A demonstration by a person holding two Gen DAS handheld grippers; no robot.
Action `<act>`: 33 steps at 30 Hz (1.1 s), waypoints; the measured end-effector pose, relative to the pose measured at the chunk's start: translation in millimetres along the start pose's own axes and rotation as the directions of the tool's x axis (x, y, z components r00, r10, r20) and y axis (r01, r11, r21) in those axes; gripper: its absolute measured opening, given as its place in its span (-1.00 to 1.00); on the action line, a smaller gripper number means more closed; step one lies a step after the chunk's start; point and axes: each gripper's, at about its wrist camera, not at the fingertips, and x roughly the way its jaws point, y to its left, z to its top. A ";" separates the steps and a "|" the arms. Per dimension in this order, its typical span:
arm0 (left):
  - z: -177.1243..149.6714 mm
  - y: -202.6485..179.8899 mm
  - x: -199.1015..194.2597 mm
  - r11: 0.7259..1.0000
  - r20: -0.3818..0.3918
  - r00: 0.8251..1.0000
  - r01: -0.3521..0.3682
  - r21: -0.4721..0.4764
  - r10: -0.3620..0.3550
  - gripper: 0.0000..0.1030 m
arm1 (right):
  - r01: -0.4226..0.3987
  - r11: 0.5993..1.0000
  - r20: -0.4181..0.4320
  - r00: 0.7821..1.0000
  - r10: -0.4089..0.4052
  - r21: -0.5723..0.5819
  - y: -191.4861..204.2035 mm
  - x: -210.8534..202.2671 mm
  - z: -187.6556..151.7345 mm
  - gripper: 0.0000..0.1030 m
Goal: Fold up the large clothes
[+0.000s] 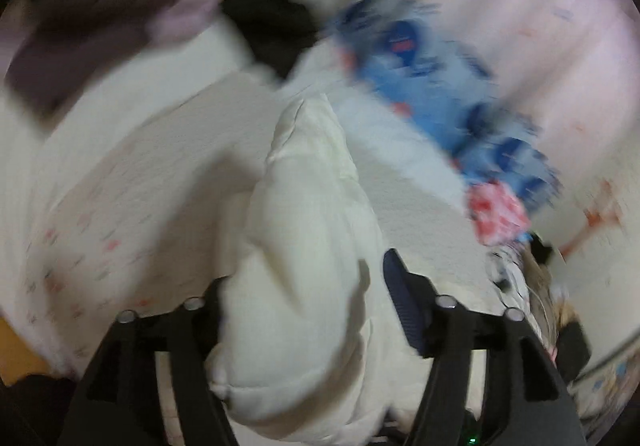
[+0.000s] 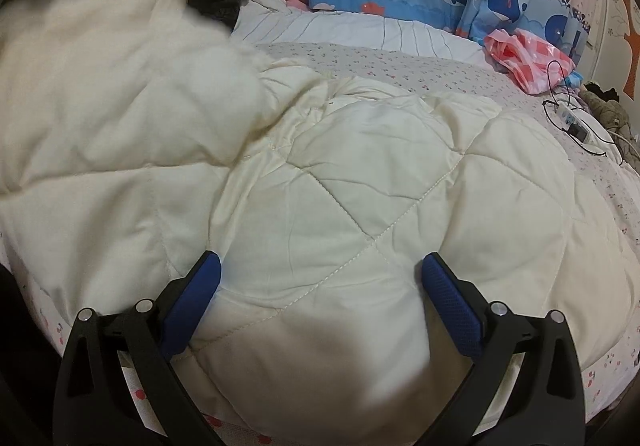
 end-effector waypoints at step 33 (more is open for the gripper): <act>-50.3 -112.0 10.6 0.940 -0.062 0.951 0.309 0.142 -0.303 -0.32 | -0.075 0.996 -0.083 0.993 0.079 0.049 -23.5 -5.0 7.1 0.89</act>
